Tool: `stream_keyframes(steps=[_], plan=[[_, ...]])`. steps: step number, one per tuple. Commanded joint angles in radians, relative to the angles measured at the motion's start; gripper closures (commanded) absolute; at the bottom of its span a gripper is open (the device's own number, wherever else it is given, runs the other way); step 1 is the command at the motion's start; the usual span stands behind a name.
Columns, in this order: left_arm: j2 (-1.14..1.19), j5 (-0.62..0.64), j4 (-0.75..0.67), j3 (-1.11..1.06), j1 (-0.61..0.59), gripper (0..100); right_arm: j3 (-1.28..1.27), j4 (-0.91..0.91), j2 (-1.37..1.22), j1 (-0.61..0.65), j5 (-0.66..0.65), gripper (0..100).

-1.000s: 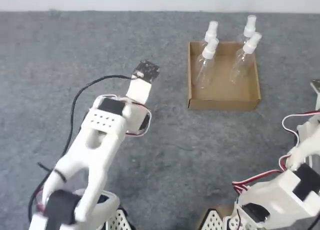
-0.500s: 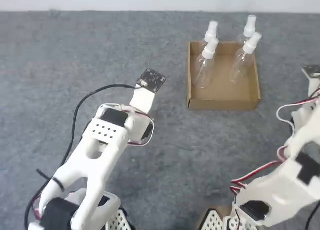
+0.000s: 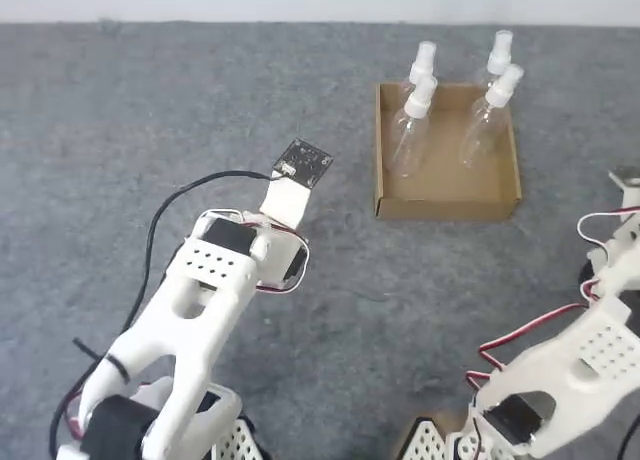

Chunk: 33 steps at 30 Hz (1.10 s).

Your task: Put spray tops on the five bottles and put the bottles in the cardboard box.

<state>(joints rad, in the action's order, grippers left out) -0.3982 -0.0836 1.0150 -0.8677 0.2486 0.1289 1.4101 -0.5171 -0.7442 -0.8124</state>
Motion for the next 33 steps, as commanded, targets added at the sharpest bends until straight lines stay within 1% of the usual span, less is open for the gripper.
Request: stream_keyframes(steps=[1,4,6,8,11,12,14,18,22,24,29,33], plan=[[-0.049,0.017,-0.028,0.008,0.003,99,0.066,0.005,0.024,-0.013,-0.017,86.9],[-0.057,0.017,-0.028,0.013,0.003,99,0.107,0.016,0.033,-0.007,-0.014,99.6],[-0.057,0.018,-0.028,0.018,0.002,99,0.152,0.019,0.058,-0.007,-0.011,98.0],[-0.057,0.018,-0.028,0.018,0.002,99,0.189,0.059,0.104,-0.001,-0.009,99.6],[-0.058,0.018,-0.025,0.042,0.002,99,0.201,0.131,0.208,0.044,-0.005,99.3],[-0.058,0.018,-0.021,0.062,0.0,99,0.199,0.145,0.245,0.068,0.015,99.3],[-0.069,0.018,-0.021,0.107,-0.026,99,0.199,0.154,0.318,0.113,0.095,99.3],[-0.143,0.018,-0.018,0.189,-0.123,99,0.186,0.159,0.478,0.237,0.238,99.3],[-0.275,0.018,0.061,0.303,-0.236,99,0.046,0.136,0.688,0.427,0.348,99.3],[-0.351,0.018,0.101,0.363,-0.278,99,-0.069,0.088,0.817,0.538,0.408,99.3],[-0.514,0.023,0.195,0.492,-0.31,99,-0.425,-0.107,1.144,0.851,0.537,99.3],[-0.606,0.149,0.204,0.549,-0.31,99,-0.644,-0.26,1.288,1.136,0.617,99.3]])
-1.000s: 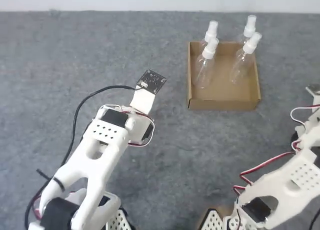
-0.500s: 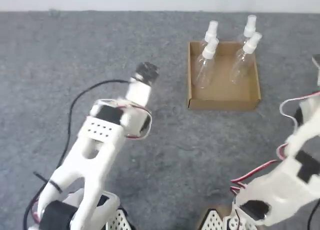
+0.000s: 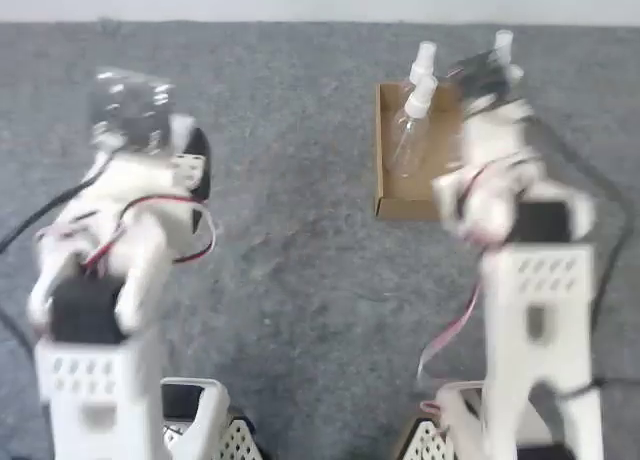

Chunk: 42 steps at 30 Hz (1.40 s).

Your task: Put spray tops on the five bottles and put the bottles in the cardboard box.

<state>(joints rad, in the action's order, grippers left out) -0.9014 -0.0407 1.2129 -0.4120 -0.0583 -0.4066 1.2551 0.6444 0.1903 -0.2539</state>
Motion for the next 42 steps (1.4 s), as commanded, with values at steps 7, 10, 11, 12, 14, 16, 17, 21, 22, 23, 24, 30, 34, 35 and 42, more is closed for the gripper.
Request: stream_keyframes(steps=[7,10,11,12,14,16,17,21,22,23,24,30,34,35,42], plan=[[-0.132,0.338,-0.146,0.133,0.003,99,-0.278,-0.328,0.097,0.455,0.104,99.3],[-0.132,0.44,-0.242,0.108,0.003,99,-0.345,-0.424,0.09,0.524,0.104,99.3],[-0.132,0.459,-0.267,0.099,0.003,99,-0.37,-0.446,0.093,0.547,0.104,99.3],[-0.132,0.468,-0.288,0.088,0.003,99,-0.388,-0.467,0.096,0.564,0.101,99.3],[-0.132,0.473,-0.325,0.065,0.003,99,-0.416,-0.518,0.099,0.599,0.081,99.3],[-0.132,0.483,-0.371,0.036,0.003,99,-0.463,-0.607,0.108,0.621,0.069,99.3],[-0.132,0.5,-0.397,0.022,0.003,99,-0.493,-0.665,0.114,0.627,0.071,99.3],[-0.132,0.514,-0.465,-0.039,0.003,99,-0.643,-0.9,0.182,0.659,0.071,99.3],[-0.132,0.514,-0.474,-0.054,0.003,99,-0.672,-0.929,0.2,0.668,0.071,99.3],[-0.132,0.514,-0.482,-0.068,0.003,99,-0.697,-0.947,0.22,0.674,0.071,99.3],[-0.132,0.514,-0.488,-0.079,0.005,99,-0.71,-0.955,0.234,0.68,0.071,99.3],[-0.14,0.514,-0.489,-0.163,0.101,99,-0.727,-0.954,0.263,0.676,0.104,99.3],[-0.141,0.514,-0.486,-0.234,0.104,99,-0.727,-0.952,0.263,0.674,0.13,99.3],[-0.141,0.514,-0.477,-0.243,0.109,99,-0.729,-0.952,0.262,0.674,0.13,99.3],[-0.141,0.509,-0.327,-0.243,0.112,99,-0.738,-0.957,0.269,0.619,0.141,99.3]])
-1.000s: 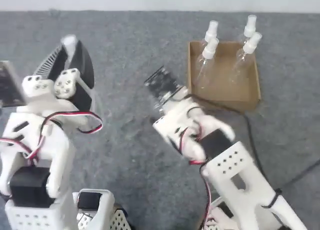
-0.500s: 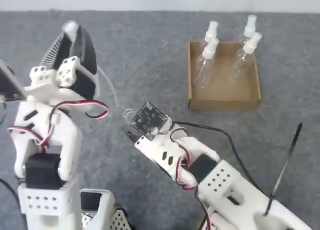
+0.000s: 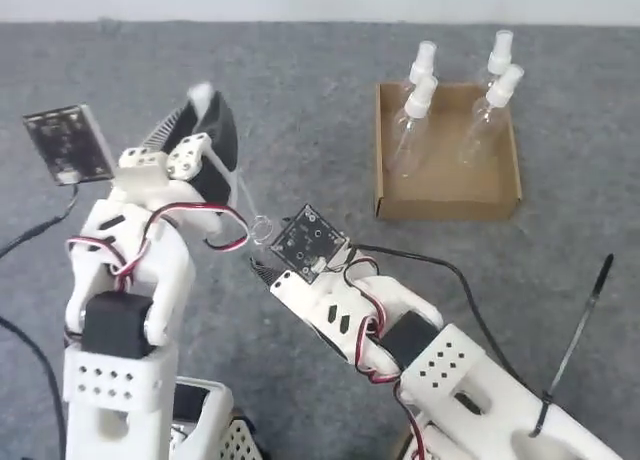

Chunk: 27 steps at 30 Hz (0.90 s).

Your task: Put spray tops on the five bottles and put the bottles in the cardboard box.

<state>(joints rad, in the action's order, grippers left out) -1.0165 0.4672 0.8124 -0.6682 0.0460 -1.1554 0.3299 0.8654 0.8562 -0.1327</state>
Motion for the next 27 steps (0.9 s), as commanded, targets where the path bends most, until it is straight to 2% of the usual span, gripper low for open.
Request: stream_keyframes(steps=[1,3,6,8,11,19,24,27], plan=[[-0.026,0.002,0.098,0.012,0.008,99,0.011,-0.033,0.05,-0.062,0.046,99.3],[-0.026,-0.002,0.143,0.008,0.009,99,0.011,-0.038,0.05,-0.085,0.137,99.3],[-0.025,-0.097,0.187,0.005,0.055,99,0.006,-0.039,0.05,-0.091,0.204,99.3],[-0.02,-0.147,0.204,0.005,0.101,99,0.005,-0.039,0.05,-0.09,0.204,99.3],[-0.017,-0.155,0.218,0.004,0.143,99,0.005,-0.039,0.05,-0.09,0.204,99.3],[-0.017,-0.155,0.16,-0.094,0.16,98,-0.011,-0.039,0.051,-0.088,0.204,99.3],[-0.025,-0.187,0.204,-0.093,0.16,87,-0.012,-0.039,0.051,-0.091,0.204,99.3],[-0.025,-0.239,0.213,-0.051,0.152,87,-0.012,-0.039,0.051,-0.091,0.204,99.3]])
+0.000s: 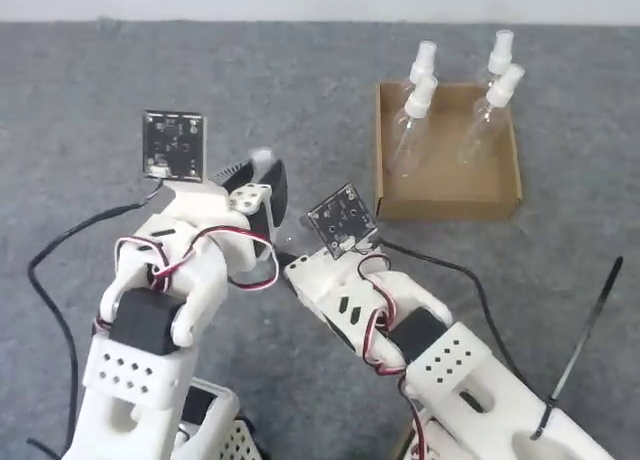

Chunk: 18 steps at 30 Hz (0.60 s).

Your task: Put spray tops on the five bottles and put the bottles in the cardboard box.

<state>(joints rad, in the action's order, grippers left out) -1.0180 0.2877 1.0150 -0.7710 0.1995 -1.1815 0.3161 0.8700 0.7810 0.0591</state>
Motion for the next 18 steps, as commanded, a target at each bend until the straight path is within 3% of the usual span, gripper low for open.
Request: stream_keyframes(steps=[1,8,12,18], plan=[[-0.023,-0.061,0.025,0.079,-0.003,87,0.014,-0.025,0.047,-0.016,0.012,99.3],[0.0,-0.117,0.06,0.257,-0.058,87,0.005,-0.025,0.047,-0.016,0.012,99.3],[0.15,-0.117,0.006,0.263,-0.144,87,0.005,-0.025,0.047,-0.016,0.012,99.3],[0.33,-0.117,0.014,0.282,-0.144,87,0.005,-0.025,0.047,-0.016,0.012,99.3]])
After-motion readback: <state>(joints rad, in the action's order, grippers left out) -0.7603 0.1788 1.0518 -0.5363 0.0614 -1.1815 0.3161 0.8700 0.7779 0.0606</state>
